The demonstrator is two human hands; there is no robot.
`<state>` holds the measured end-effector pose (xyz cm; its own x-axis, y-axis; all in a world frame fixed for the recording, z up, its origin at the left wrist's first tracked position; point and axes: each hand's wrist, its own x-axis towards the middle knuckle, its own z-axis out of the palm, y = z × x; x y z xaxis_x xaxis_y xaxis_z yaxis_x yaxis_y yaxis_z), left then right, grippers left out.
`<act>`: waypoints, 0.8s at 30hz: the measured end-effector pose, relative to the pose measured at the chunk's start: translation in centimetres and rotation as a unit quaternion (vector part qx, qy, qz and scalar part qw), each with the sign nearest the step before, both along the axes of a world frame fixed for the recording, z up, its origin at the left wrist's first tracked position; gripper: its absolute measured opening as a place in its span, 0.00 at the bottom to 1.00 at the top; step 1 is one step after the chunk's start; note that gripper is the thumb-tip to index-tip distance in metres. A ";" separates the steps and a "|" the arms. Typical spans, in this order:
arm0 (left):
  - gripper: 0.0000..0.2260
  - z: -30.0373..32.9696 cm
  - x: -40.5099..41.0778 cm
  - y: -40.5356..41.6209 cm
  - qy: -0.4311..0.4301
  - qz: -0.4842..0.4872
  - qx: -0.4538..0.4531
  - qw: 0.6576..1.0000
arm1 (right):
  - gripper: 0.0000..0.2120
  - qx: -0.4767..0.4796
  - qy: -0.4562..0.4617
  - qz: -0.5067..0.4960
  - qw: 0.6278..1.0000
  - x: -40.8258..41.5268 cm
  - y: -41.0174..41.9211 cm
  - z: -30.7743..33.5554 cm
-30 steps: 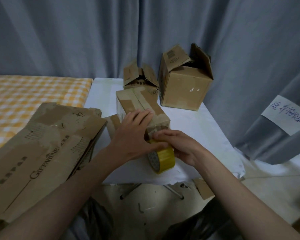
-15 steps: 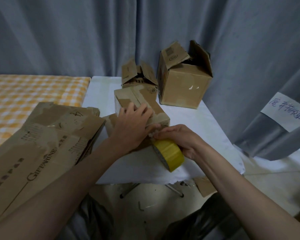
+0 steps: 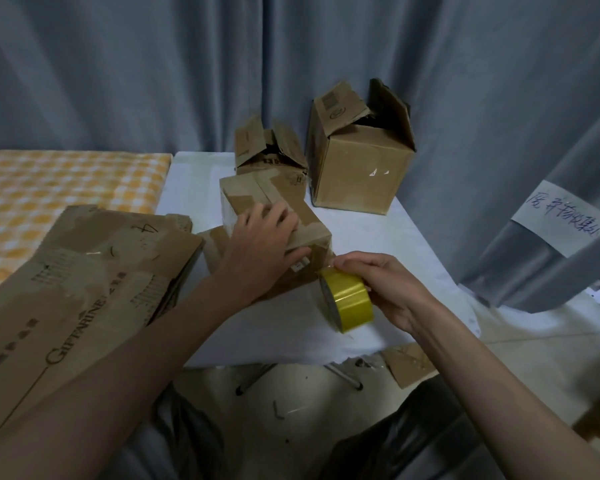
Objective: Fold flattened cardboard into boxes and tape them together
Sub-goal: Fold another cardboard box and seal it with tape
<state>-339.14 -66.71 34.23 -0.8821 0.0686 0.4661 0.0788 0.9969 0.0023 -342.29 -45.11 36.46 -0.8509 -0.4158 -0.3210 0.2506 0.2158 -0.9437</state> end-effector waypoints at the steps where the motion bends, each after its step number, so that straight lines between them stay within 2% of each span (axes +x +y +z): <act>1: 0.19 -0.1 -0.1 0.0 -0.002 -0.018 0.020 1.000 | 0.07 -0.006 -0.003 0.000 1.000 0.1 0.1 -0.2; 3: 0.18 -0.1 -0.2 0.0 -0.017 -0.049 0.074 0.996 | 0.08 -0.020 -0.004 0.002 1.000 0.2 0.5 -0.3; 5: 0.23 -0.1 -0.3 0.3 -0.038 -0.057 0.092 0.993 | 0.08 -0.027 0.012 0.009 1.000 0.2 1.0 -0.3; 7: 0.28 -0.2 -0.5 0.5 -0.057 -0.039 0.045 0.997 | 0.07 -0.021 0.059 0.004 0.998 0.2 1.4 -0.2; 9: 0.29 -0.3 -0.4 0.8 -0.066 -0.021 -0.010 0.998 | 0.06 0.001 0.125 -0.020 0.992 0.1 1.8 -0.4; 13: 0.28 -0.4 -0.1 0.9 -0.069 -0.012 -0.026 0.997 | 0.06 0.070 0.238 -0.070 0.966 0.1 2.7 -1.5; 19: 0.20 -0.4 0.2 1.8 -0.027 -0.020 -0.030 0.999 | 0.06 0.012 0.262 -0.120 0.957 0.9 3.4 -3.1; 24: 0.21 1.2 0.3 2.6 -0.036 -0.031 -0.003 0.999 | 0.07 0.013 0.261 -0.102 0.960 1.0 3.5 -2.8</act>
<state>-338.79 -64.08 35.47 -0.9076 0.1260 0.4006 0.1392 0.9903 0.0040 -341.32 -41.62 33.62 -0.9618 -0.2202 0.1627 -0.2145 0.2365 -0.9476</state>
